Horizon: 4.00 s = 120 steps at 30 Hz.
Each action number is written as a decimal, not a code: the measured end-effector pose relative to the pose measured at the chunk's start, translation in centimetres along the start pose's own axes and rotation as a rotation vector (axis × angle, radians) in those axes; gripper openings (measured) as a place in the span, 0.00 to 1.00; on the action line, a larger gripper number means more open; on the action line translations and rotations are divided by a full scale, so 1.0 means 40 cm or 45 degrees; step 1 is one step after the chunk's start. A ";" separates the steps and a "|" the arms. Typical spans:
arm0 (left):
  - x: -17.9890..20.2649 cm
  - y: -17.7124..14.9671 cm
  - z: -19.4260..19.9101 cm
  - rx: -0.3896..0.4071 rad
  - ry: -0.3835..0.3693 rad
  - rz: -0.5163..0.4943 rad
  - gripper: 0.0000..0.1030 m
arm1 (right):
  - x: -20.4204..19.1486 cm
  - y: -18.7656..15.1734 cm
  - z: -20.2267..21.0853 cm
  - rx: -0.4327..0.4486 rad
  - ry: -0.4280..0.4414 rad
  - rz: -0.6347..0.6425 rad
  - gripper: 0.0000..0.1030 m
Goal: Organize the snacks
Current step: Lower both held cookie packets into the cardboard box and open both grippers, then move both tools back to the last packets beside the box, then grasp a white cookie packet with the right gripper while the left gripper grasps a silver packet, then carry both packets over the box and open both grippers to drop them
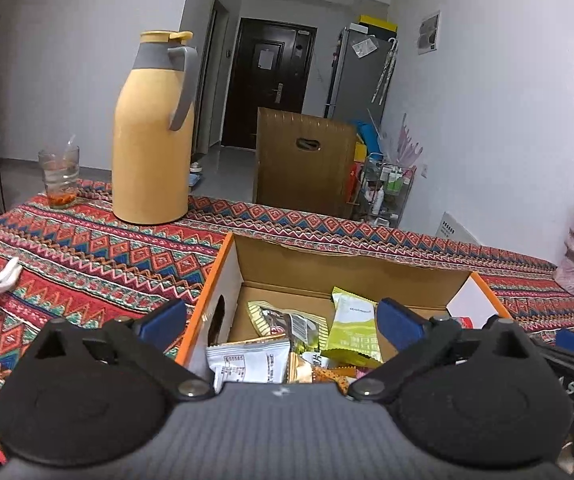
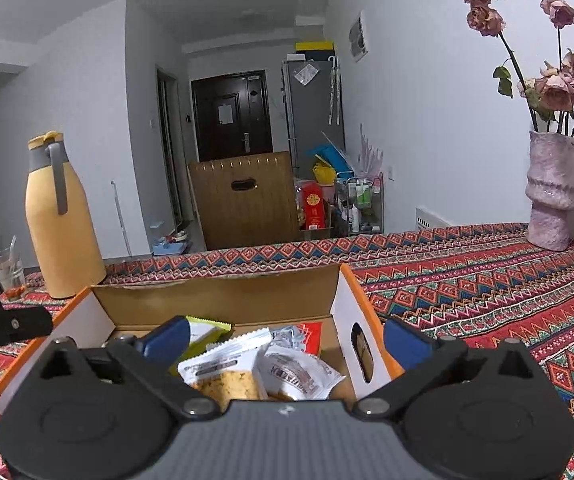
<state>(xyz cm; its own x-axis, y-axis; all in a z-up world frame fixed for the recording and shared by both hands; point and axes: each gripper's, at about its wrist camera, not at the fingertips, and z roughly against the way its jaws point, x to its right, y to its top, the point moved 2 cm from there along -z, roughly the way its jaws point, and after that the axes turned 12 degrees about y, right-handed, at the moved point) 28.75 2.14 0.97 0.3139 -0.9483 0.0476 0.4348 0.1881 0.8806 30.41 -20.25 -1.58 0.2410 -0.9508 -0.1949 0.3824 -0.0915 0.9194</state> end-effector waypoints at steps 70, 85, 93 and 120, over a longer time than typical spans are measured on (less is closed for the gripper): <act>0.028 -0.130 0.096 -0.247 -0.073 -0.168 1.00 | 0.021 -0.213 0.159 -0.282 0.034 -0.042 0.39; 0.191 -0.179 0.056 -0.362 0.049 -0.297 1.00 | 0.054 -0.213 0.174 -0.256 -0.033 -0.080 0.39; 0.198 -0.214 0.021 -0.439 0.067 -0.298 0.69 | 0.048 -0.213 0.180 -0.242 -0.014 -0.072 0.40; 0.086 -0.224 0.079 -0.442 -0.015 -0.244 0.16 | 0.025 -0.215 0.188 -0.213 0.001 -0.018 0.40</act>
<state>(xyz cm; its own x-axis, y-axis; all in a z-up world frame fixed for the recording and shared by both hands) 23.25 -3.61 -5.28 0.1902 -0.9771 -0.0951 0.7449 0.0805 0.6623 20.66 -22.65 -7.14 0.2355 -0.9494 -0.2079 0.5291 -0.0542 0.8468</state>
